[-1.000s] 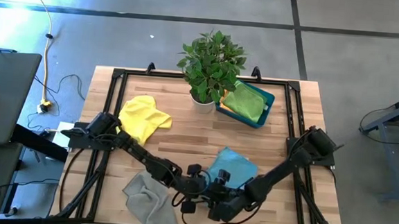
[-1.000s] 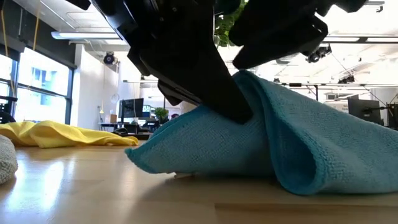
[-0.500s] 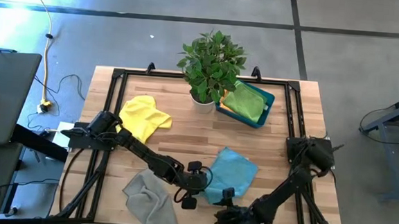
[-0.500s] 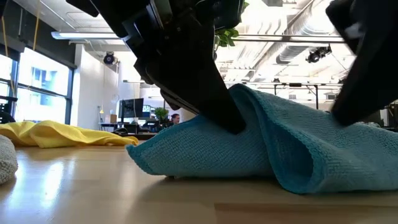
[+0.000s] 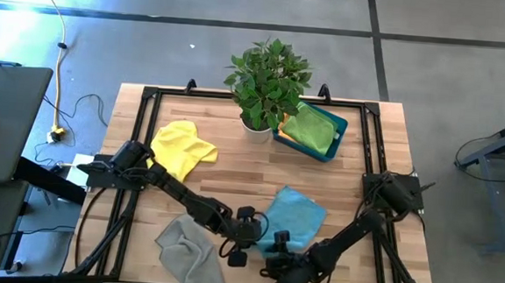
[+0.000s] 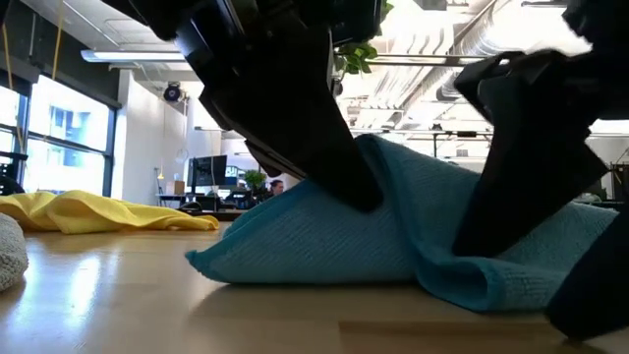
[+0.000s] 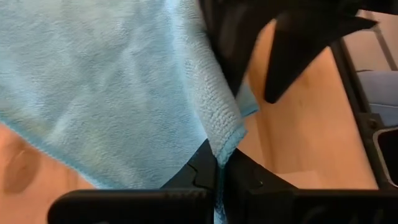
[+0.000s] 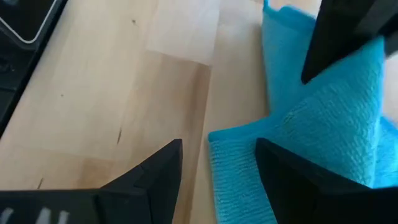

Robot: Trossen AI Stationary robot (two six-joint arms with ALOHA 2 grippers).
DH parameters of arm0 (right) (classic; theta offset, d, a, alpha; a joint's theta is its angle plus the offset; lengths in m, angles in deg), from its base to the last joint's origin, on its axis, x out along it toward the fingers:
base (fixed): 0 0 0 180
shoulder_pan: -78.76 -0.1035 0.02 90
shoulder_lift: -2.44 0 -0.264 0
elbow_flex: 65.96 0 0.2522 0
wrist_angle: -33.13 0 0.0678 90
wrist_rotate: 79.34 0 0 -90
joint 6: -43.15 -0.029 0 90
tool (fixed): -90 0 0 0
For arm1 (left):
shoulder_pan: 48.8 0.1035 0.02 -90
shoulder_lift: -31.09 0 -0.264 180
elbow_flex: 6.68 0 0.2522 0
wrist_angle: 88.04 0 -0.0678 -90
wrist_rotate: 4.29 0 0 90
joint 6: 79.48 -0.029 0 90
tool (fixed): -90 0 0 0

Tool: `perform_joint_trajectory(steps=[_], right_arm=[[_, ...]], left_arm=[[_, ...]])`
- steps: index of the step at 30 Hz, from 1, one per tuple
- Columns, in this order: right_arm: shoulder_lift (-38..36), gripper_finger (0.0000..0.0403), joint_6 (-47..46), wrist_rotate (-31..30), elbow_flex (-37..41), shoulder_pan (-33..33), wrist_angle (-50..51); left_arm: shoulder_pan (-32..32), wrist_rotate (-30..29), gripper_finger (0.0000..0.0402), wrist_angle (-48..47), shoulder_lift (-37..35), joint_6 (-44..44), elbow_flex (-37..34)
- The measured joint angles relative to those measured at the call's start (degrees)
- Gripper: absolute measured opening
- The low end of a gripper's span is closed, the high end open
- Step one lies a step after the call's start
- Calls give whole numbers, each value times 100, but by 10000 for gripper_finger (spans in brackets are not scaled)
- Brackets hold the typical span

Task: Fold microfiber towels
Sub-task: Fold the blue towel

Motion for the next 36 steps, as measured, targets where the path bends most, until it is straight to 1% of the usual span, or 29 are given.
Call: perform_joint_trajectory(steps=[5, 9, 12, 16, 21, 23, 27, 30, 34, 36], right_arm=[[-22, 197, -225, 297, 116, 110, -117], [-48, 195, -420, 469, 302, 158, -409], [-45, 179, -486, 486, 372, 157, -506], [-38, 124, -767, 585, 445, 152, -558], [-30, 31, -970, 633, 511, 151, -627], [-28, 9, -1007, 679, 516, 159, -600], [-23, 13, -1115, 787, 453, 141, -520], [-70, 4, -1119, 840, 324, 101, -400], [-297, 4, -1506, 1116, 254, 8, -140], [-487, 2, -1793, 1123, 248, -51, -131]], left_arm=[[-49, 311, 1, 145, 0, -131, 0], [-81, 323, 1, 140, 0, -145, 0], [-82, 323, 1, 138, 0, -145, 0], [-82, 320, 1, 138, 0, -145, 0], [-82, 331, 1, 136, 0, -145, 0], [-82, 401, 1, 123, 0, -145, 0], [-93, 608, 5, 72, 0, -147, 0], [-129, 629, 8, -18, 0, -221, 0], [-156, 304, 8, -85, 0, -634, 0], [-154, 98, 8, -99, 0, -848, 15]])
